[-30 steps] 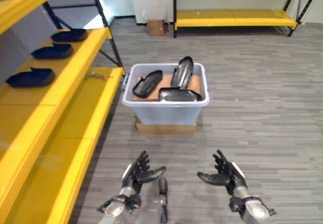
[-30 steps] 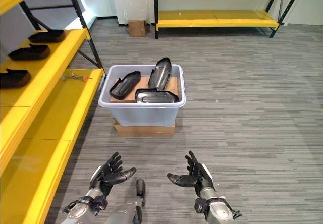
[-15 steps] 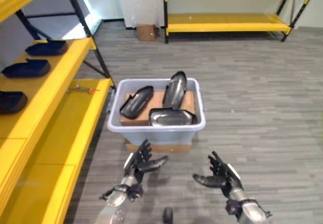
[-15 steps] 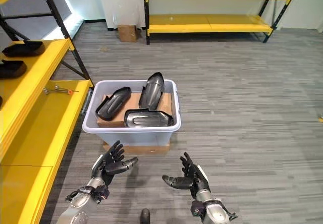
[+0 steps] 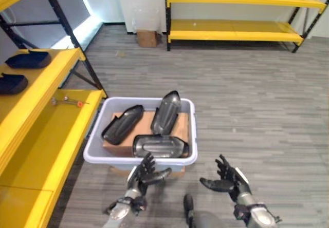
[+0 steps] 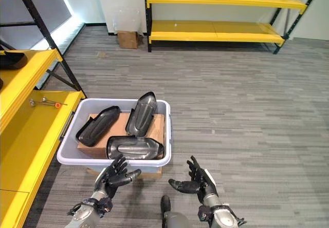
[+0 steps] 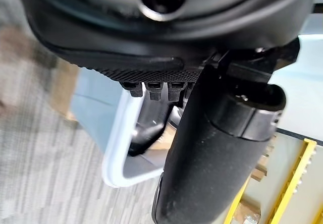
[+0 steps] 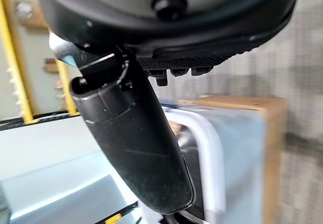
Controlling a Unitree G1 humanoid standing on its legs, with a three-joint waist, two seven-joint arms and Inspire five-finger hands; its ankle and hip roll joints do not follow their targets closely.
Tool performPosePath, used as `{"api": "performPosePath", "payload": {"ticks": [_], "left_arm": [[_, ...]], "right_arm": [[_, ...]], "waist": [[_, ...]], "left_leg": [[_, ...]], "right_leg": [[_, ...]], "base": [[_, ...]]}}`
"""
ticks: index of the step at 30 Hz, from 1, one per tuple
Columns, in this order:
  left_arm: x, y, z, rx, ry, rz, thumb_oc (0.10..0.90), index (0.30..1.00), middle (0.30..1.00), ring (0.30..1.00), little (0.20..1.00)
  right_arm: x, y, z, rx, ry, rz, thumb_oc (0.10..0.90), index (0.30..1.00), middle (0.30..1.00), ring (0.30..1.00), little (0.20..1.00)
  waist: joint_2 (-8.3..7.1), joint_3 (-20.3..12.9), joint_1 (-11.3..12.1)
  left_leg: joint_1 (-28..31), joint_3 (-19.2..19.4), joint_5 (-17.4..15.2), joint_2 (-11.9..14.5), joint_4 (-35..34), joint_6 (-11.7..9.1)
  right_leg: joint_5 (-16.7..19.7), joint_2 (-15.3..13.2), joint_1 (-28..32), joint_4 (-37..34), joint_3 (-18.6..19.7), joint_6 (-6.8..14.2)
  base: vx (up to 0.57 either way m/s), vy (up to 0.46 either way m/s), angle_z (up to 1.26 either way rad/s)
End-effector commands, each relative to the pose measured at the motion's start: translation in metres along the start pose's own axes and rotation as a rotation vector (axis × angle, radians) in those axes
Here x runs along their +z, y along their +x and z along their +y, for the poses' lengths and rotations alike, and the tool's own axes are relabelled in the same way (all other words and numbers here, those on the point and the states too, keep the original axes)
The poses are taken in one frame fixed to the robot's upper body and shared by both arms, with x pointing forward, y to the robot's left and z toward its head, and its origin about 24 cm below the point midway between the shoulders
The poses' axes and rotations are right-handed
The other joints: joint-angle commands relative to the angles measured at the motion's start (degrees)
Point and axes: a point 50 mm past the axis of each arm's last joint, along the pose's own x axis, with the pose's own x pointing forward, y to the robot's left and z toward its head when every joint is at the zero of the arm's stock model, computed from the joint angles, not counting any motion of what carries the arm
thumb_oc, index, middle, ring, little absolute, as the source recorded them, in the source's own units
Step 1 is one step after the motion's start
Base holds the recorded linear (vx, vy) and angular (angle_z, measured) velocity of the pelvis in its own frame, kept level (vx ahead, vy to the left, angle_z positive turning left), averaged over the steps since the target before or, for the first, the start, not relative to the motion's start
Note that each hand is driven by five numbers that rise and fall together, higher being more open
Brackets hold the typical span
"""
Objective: Move parts from the plastic box to the shelf.
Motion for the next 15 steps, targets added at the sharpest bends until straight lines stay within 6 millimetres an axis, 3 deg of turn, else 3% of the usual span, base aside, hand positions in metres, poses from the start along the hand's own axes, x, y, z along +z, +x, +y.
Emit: {"api": "performPosePath", "payload": {"ticks": [1,7,10,12,13,15], "left_arm": [[0.0371,0.0056,-0.0031,-0.062,0.061,-0.179,0.9,1.0,1.0,1.0,1.0],[0.035,0.0045,-0.0027,-0.062,0.055,-0.168,0.9,1.0,1.0,1.0,1.0],[0.0363,0.0062,-0.0045,-0.071,0.048,-0.175,0.9,1.0,1.0,1.0,1.0],[0.0368,0.0069,-0.0055,-0.073,0.055,-0.177,0.9,1.0,1.0,1.0,1.0],[0.038,0.0067,-0.0054,-0.073,0.056,-0.179,0.9,1.0,1.0,1.0,1.0],[0.0352,0.0057,-0.0039,-0.068,0.052,-0.167,0.9,1.0,1.0,1.0,1.0]], "right_arm": [[0.0299,0.0049,0.0086,0.053,0.025,-0.177,0.9,1.0,1.0,1.0,1.0],[0.0295,0.0033,0.006,0.05,0.027,-0.174,0.9,1.0,1.0,1.0,1.0],[0.0314,0.0032,0.0028,0.044,0.029,-0.181,0.9,1.0,1.0,1.0,1.0],[0.0352,0.0037,0.0022,0.05,0.016,-0.195,0.9,1.0,1.0,1.0,1.0],[0.0378,0.004,0.0011,0.045,0.003,-0.204,0.9,1.0,1.0,1.0,1.0],[0.039,0.0051,0.0016,0.038,0.005,-0.211,0.9,1.0,1.0,1.0,1.0]], "waist": [[-0.75,-3.9,-0.4],[-0.49,-4.1,-0.9],[-1.65,-1.7,-0.4],[-2.53,-0.2,0.7],[-3.01,0.0,0.4],[-3.91,-0.1,1.3]], "left_leg": [[-4.0,1.3,7.0,-6.3,-5.1,3.4],[-4.0,-0.4,7.5,-4.4,-4.7,2.3],[-13.1,-0.9,14.0,-5.8,12.6,-1.0],[-16.8,-3.0,14.7,-8.3,17.8,-1.2],[-18.1,-0.5,14.8,-5.5,16.4,-0.4],[-18.8,-0.5,12.6,-2.6,10.6,0.6]], "right_leg": [[-2.2,-3.0,0.1,2.5,1.3,6.1],[-5.9,-1.7,0.0,5.3,1.1,4.7],[-6.9,-2.5,2.2,5.1,1.3,2.9],[-6.7,-3.0,2.9,5.2,1.5,2.6],[-6.6,-3.9,3.4,5.0,1.2,2.8],[-7.3,-4.8,4.1,4.7,1.7,3.3]], "base": [[0.11,-0.098,0.08],[0.1,-0.088,0.13],[-0.02,-0.07,0.28],[-0.02,-0.035,0.3],[0.06,0.011,0.13],[0.11,0.07,0.2]]}}
